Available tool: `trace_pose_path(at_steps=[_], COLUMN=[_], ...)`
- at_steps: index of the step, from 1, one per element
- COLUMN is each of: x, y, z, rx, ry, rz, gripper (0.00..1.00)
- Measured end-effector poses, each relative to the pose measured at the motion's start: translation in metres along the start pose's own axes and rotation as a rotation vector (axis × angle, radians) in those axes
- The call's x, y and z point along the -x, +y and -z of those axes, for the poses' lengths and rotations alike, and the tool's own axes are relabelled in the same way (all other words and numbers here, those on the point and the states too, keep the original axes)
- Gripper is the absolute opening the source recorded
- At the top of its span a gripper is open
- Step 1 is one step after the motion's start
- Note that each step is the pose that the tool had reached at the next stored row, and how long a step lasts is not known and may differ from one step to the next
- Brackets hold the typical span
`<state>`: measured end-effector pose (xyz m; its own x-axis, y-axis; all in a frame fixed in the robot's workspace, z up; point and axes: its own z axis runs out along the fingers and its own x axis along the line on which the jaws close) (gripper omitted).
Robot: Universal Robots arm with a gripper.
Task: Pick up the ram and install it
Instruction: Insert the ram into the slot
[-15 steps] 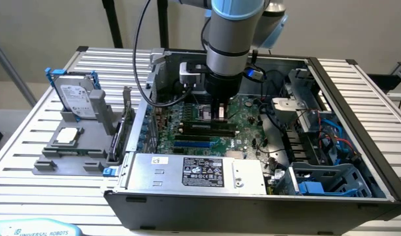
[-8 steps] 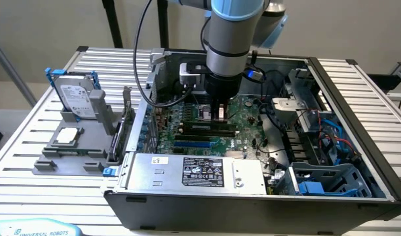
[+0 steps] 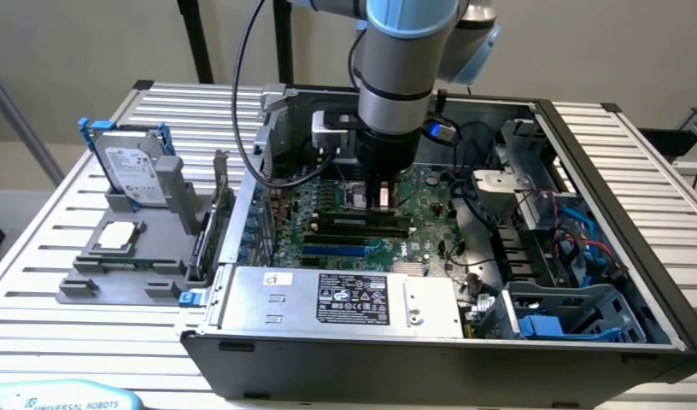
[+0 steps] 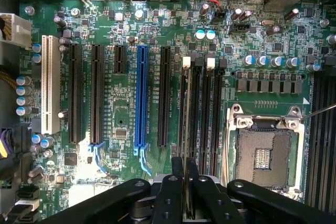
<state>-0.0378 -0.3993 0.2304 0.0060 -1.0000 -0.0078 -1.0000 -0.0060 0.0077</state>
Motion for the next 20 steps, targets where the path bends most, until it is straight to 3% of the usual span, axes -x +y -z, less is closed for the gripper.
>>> trace_pose_path(at_steps=[20], x=[0.0], y=[0.0012], z=[-0.0038], rx=[0.0], ry=[0.0005], rz=[0.007], gripper=[0.14])
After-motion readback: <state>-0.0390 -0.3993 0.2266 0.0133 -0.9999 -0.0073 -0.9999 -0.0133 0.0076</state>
